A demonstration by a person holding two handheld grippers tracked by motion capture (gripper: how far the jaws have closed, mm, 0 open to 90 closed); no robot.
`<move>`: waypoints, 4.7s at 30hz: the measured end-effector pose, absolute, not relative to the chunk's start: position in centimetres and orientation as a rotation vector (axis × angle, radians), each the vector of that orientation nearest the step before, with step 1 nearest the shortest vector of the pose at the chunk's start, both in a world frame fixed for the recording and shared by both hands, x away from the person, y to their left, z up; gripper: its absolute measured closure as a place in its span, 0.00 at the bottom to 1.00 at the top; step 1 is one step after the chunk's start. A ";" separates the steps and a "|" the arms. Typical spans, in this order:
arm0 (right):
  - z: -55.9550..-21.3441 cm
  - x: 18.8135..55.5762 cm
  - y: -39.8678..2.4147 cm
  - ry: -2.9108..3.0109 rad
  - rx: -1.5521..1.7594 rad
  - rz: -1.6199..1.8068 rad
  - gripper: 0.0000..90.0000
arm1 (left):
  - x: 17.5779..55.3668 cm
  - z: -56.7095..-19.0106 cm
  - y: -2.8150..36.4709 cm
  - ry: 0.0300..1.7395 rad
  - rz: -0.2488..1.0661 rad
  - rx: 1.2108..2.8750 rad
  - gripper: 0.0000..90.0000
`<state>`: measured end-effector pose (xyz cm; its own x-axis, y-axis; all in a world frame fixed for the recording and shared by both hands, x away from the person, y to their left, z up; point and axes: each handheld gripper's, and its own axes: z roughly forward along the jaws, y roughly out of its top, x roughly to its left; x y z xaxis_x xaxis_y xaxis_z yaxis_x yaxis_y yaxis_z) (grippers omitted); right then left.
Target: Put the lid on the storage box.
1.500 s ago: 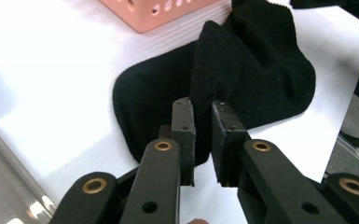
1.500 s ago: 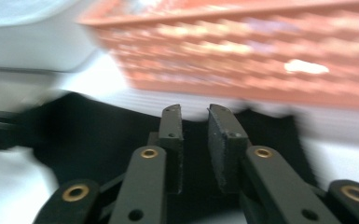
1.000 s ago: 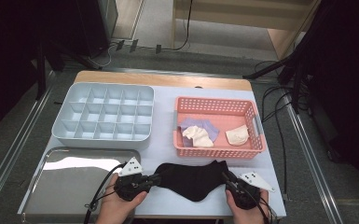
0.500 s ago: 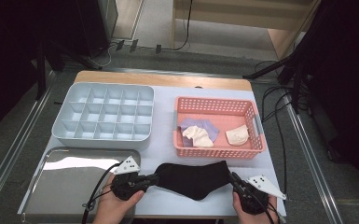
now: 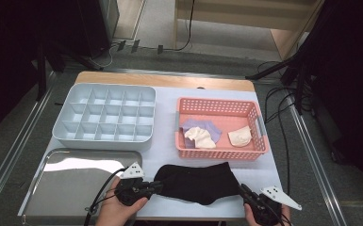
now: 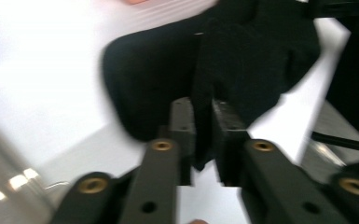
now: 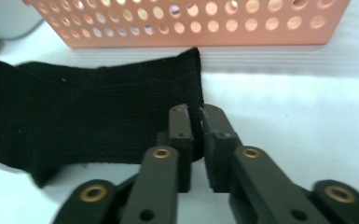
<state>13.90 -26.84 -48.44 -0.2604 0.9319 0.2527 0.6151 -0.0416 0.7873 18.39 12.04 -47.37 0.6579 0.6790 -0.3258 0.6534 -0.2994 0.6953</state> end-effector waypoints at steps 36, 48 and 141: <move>-48.6 13.9 -27.5 1.786 1.690 1.216 0.88 | 18.9 -46.9 13.3 1.109 0.082 1.913 0.87; -49.6 16.4 -26.9 1.828 1.667 1.225 0.89 | 19.8 -47.4 13.5 1.237 0.131 1.881 0.73; -48.6 16.0 -27.2 1.824 1.658 1.262 0.82 | 19.3 -46.4 13.2 1.114 0.039 1.852 0.93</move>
